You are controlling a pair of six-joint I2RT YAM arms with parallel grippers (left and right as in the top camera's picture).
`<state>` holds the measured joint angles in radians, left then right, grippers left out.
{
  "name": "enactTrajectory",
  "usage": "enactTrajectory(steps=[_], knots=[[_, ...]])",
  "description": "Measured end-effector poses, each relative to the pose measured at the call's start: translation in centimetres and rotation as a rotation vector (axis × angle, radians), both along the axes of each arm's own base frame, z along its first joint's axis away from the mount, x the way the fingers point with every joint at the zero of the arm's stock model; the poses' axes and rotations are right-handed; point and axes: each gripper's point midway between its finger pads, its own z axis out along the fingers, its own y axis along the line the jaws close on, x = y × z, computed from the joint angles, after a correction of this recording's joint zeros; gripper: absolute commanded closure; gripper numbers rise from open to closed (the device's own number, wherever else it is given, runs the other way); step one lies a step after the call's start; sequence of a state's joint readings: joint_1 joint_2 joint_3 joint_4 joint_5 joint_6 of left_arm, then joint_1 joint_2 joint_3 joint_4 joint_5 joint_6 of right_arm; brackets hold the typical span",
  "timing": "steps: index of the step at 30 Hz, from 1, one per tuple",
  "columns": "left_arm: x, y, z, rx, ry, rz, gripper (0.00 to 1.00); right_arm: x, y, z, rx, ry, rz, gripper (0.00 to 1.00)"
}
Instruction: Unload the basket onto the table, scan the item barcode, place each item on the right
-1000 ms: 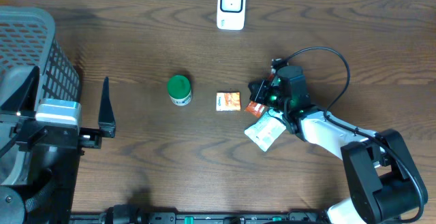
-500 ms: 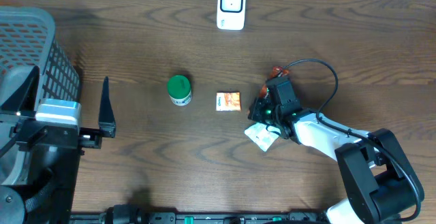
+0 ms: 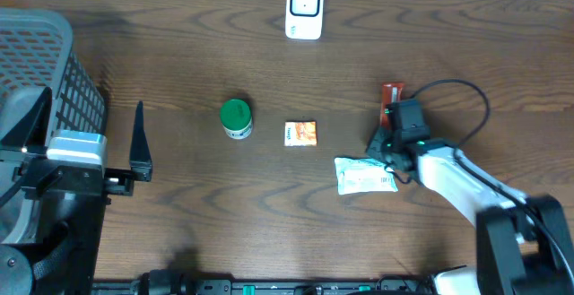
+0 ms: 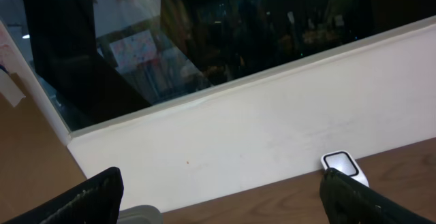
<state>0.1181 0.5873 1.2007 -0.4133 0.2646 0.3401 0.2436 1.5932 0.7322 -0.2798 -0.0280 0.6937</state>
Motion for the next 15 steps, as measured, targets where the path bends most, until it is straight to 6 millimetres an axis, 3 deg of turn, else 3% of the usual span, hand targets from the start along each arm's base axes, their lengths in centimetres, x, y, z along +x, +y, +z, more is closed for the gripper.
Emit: enactTrajectory(steps=[1,2,5,8,11,15], knots=[[0.0,0.0,0.0,0.000,0.000,0.000,0.07,0.1,0.0,0.8,0.017,-0.021,0.014,0.34],[0.0,0.0,0.0,0.000,0.000,0.000,0.08,0.2,0.3,2.0,0.042,-0.053,0.046,0.02],[0.0,0.0,0.0,0.000,0.000,0.000,0.08,0.5,2.0,6.6,0.122,-0.185,0.177,0.01],[0.0,0.0,0.0,0.000,0.000,0.000,0.08,0.1,2.2,9.5,0.152,-0.259,0.235,0.01],[0.0,0.0,0.0,0.000,0.000,0.000,0.08,0.0,0.5,9.5,0.135,-0.254,0.215,0.01],[0.0,0.0,0.0,0.000,0.000,0.000,0.07,0.5,-1.9,8.0,0.103,-0.221,0.185,0.01]])
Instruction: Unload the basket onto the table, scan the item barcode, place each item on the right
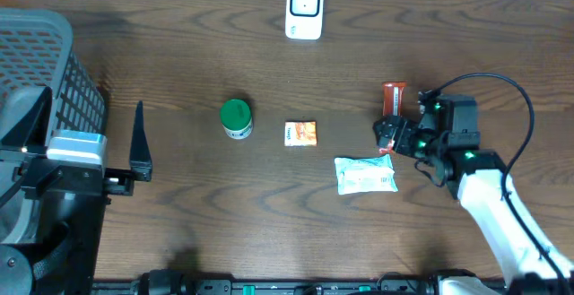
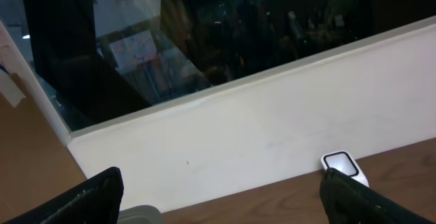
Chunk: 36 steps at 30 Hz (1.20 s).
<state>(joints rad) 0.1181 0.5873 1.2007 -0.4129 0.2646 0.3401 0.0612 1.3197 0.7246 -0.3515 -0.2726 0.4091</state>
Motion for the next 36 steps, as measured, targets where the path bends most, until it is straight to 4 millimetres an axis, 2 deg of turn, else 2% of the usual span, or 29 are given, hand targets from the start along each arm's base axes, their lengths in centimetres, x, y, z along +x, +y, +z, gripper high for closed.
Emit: enactTrajectory(steps=[4,11,14,20,28,30,34,36], knots=[[0.0,0.0,0.0,0.000,0.000,0.000,0.07,1.2,-1.5,-2.4,-0.028,0.019,0.015,0.01],[0.0,0.0,0.0,0.000,-0.002,0.000,0.08,2.7,-1.2,-7.4,-0.042,0.058,0.075,0.01],[0.0,0.0,0.0,0.000,-0.002,0.000,0.07,3.4,-1.1,-7.4,-0.041,0.041,0.088,0.06],[0.0,0.0,0.0,0.000,-0.002,0.000,0.07,4.1,-1.1,-7.6,-0.058,0.030,0.117,0.01],[0.0,0.0,0.0,0.000,-0.002,0.000,0.08,4.8,-1.7,-7.8,-0.098,0.015,0.109,0.03],[0.0,0.0,0.0,0.000,-0.001,0.000,0.08,5.2,-1.9,-8.0,-0.115,0.008,0.106,0.09],[0.0,0.0,0.0,0.000,-0.002,0.000,0.08,6.5,-2.5,-8.7,-0.154,-0.014,0.096,0.34],[0.0,0.0,0.0,0.000,-0.002,0.000,0.08,7.3,-2.8,-9.1,-0.172,-0.027,0.090,0.66]])
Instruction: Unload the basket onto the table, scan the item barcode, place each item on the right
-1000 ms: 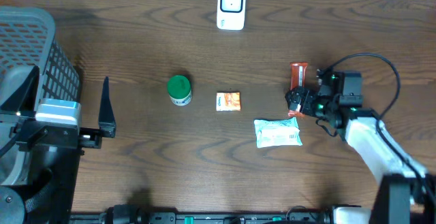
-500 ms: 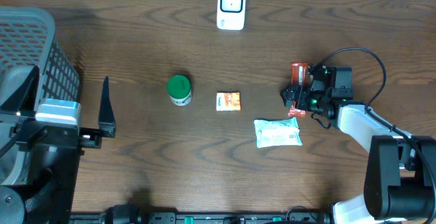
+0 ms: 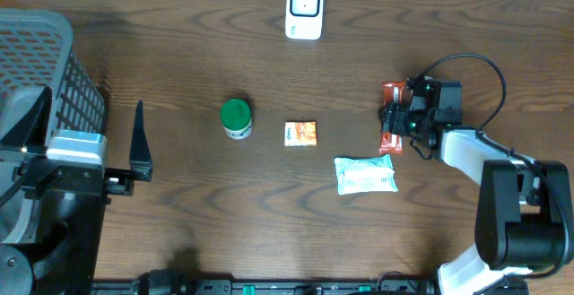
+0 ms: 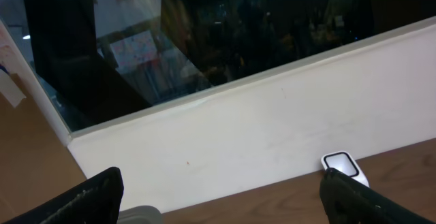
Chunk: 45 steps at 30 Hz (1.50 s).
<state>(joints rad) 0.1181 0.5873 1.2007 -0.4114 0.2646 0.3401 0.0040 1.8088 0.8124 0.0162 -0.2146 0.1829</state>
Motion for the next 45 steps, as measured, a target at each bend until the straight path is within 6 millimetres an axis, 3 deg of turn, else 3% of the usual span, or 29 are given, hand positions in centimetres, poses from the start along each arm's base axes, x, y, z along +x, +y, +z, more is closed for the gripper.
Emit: enactTrajectory(steps=[2,4,5,7,8,14,22,26,27,29,32,34,37,40,45], knots=[[0.0,0.0,0.0,0.000,0.000,0.000,0.08,0.6,-0.3,-0.4,-0.013,-0.007,-0.008,0.88],[0.0,0.0,0.0,0.000,0.000,0.000,0.08,0.9,-0.7,-0.7,-0.007,-0.006,-0.026,0.88],[0.0,0.0,0.0,0.000,0.000,0.000,0.08,0.9,-0.7,-0.8,0.004,-0.003,-0.029,0.77],[0.0,0.0,0.0,0.000,0.000,0.000,0.08,0.9,-0.6,-0.7,0.024,0.000,-0.027,0.44],[0.0,0.0,0.0,0.000,0.000,0.000,0.07,0.9,-0.2,-0.6,0.042,0.000,-0.018,0.01],[0.0,0.0,0.0,0.000,0.000,0.000,0.07,0.5,2.3,0.6,0.116,0.002,0.070,0.01],[0.0,0.0,0.0,0.000,0.000,0.000,0.08,-1.7,1.7,0.5,0.087,0.099,0.042,0.01],[0.0,0.0,0.0,0.000,0.000,0.000,0.08,-1.9,1.3,0.4,0.077,0.116,0.003,0.01],[0.0,0.0,0.0,0.000,0.000,0.000,0.08,-1.9,1.3,0.4,0.078,0.117,-0.001,0.02],[0.0,0.0,0.0,0.000,0.000,0.000,0.07,-1.8,1.2,0.4,0.076,0.116,-0.012,0.14],[0.0,0.0,0.0,0.000,0.000,0.000,0.08,-1.8,0.5,0.0,0.049,0.108,-0.049,0.46],[0.0,0.0,0.0,0.000,0.000,0.000,0.08,-1.8,-0.2,-0.3,0.029,0.097,-0.082,0.62],[0.0,0.0,0.0,0.000,0.000,0.000,0.08,-1.9,-1.3,-0.9,-0.003,0.080,-0.126,0.99],[0.0,0.0,0.0,0.000,0.000,0.000,0.08,-2.0,-1.9,-1.1,0.011,0.083,-0.171,0.99],[0.0,0.0,0.0,0.000,0.000,0.000,0.08,-2.7,-1.3,-0.8,0.049,0.110,-0.165,0.99]])
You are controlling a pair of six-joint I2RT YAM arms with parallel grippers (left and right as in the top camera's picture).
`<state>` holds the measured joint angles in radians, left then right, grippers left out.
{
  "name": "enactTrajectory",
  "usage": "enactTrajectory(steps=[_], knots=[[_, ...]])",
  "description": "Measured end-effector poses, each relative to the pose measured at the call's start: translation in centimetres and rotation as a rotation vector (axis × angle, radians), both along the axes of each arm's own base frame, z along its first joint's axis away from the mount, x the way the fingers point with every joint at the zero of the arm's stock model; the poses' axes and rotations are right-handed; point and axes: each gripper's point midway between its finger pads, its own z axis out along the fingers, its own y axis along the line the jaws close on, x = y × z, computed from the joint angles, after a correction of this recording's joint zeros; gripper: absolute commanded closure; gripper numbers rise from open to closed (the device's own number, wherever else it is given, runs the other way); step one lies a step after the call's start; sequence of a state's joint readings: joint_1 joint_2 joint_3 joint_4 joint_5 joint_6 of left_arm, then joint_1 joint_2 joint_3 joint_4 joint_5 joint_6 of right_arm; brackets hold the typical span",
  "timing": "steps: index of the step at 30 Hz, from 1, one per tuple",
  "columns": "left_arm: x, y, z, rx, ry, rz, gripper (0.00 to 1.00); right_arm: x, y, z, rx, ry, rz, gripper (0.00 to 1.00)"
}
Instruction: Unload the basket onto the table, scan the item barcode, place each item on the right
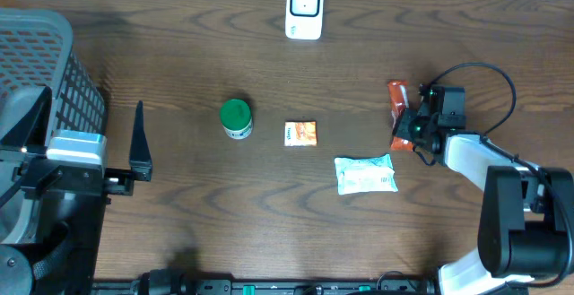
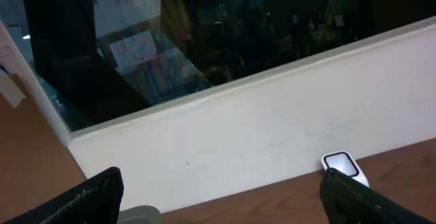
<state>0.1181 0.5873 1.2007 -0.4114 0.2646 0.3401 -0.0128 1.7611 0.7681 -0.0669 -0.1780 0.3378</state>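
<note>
A red snack bar (image 1: 395, 100) lies tilted on the table's right side. My right gripper (image 1: 411, 126) is at the bar's lower half, and its dark fingers look closed on it. The white barcode scanner (image 1: 305, 9) stands at the far edge, centre; its scanner top (image 2: 338, 161) also shows in the left wrist view. My left gripper (image 2: 221, 200) is open, holds nothing, points at the back wall and is parked at the left by the basket.
A green-lidded can (image 1: 236, 118), a small orange packet (image 1: 300, 134) and a white-blue pouch (image 1: 366, 174) lie mid-table. A grey mesh basket (image 1: 45, 53) fills the far left corner. The right arm's cable (image 1: 502, 75) loops over the table.
The red snack bar has shifted slightly right and tilted, its lower end now further right. My right gripper sits a little further right on it. The left arm has not moved.
First my right gripper hovered between the pouch and the bar's lower end. It then stood further right, fingers pointing at the bar. After that it was over the bar's middle, and now the bar has turned slightly in its grip.
</note>
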Motion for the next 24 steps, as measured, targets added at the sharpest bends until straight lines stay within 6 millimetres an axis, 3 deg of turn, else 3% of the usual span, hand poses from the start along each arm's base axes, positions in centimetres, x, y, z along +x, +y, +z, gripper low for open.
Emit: enactTrajectory(steps=[5,7,9,12,16,19,24], knots=[[0.0,0.0,0.0,0.000,0.001,0.000,0.08,-5.3,2.9,1.4,0.114,0.093,0.129,0.99],[0.0,0.0,0.0,0.000,0.002,0.000,0.08,-6.6,3.9,2.9,0.142,0.081,0.183,0.99],[0.0,0.0,0.0,0.000,0.001,0.000,0.08,-6.9,5.3,6.1,0.153,-0.001,0.256,0.99],[-0.2,0.0,-0.1,0.000,0.002,0.000,0.08,-7.8,7.7,12.4,0.158,-0.189,0.379,0.99],[-0.7,-0.1,0.0,0.001,-0.006,0.000,0.08,-10.8,10.6,18.2,0.170,-0.361,0.530,0.99],[-1.1,-0.1,0.2,0.001,-0.015,0.000,0.08,-13.5,12.2,20.0,0.183,-0.416,0.633,0.99],[-1.7,-0.2,0.0,0.002,-0.013,0.000,0.08,-16.2,13.4,20.6,0.193,-0.426,0.734,0.99]])
